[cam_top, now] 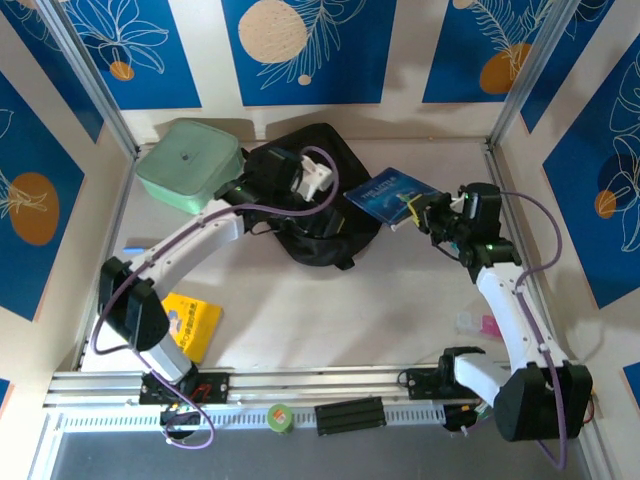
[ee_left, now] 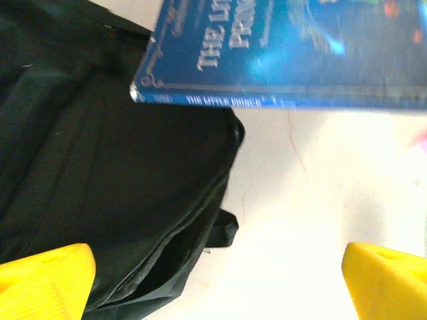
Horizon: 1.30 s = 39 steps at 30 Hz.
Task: Pack the student bag
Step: Open the student bag at the top-center of the table.
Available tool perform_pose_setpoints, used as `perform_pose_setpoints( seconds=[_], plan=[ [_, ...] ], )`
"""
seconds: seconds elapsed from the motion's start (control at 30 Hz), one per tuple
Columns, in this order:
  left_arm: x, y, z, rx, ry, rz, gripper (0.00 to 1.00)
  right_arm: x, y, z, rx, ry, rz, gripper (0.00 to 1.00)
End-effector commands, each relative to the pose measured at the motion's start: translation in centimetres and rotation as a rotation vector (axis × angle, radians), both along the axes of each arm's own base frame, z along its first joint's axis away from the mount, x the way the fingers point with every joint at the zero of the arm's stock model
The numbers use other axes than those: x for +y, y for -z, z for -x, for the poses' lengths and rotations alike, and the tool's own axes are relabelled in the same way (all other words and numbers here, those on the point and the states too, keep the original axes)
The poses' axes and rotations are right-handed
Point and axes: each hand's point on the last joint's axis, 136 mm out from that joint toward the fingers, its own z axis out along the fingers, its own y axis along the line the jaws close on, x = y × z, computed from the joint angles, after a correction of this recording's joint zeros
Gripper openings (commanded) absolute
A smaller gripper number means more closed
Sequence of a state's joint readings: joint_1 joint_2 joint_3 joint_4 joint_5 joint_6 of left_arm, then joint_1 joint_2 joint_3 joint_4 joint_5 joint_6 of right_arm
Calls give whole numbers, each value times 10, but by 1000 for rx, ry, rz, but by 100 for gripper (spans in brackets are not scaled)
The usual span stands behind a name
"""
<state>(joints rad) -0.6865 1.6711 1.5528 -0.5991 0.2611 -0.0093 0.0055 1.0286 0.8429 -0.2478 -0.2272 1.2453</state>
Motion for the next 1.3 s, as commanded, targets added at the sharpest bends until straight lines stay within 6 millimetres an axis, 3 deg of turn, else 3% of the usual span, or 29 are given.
perform_pose_setpoints(
  seconds=[0.0, 0.1, 0.23, 0.37, 0.6, 0.93, 1.1, 1.27],
  plan=[
    [3, 33, 19, -35, 236, -243, 92, -14, 6, 15, 8, 8, 44, 9],
    [1, 50, 10, -61, 296, -371, 89, -24, 2, 19, -15, 27, 51, 9],
    [-4, 58, -10, -90, 347, -504, 83, -34, 2, 23, -12, 40, 40, 9],
    [-5, 69, -18, -65, 396, -582, 79, -39, 2, 25, -12, 40, 23, 9],
    [-14, 78, -23, -46, 429, -588, 67, -43, 1, 28, -23, 52, 23, 9],
    [-14, 99, -39, -77, 391, -666, 43, -47, 7, 30, -15, 73, 8, 8],
    [-17, 103, -42, -99, 410, -682, 36, -51, 8, 31, -13, 87, 6, 8],
    [-16, 98, -50, -148, 386, -716, 14, -61, 4, 35, -16, 122, 24, 7]
  ],
)
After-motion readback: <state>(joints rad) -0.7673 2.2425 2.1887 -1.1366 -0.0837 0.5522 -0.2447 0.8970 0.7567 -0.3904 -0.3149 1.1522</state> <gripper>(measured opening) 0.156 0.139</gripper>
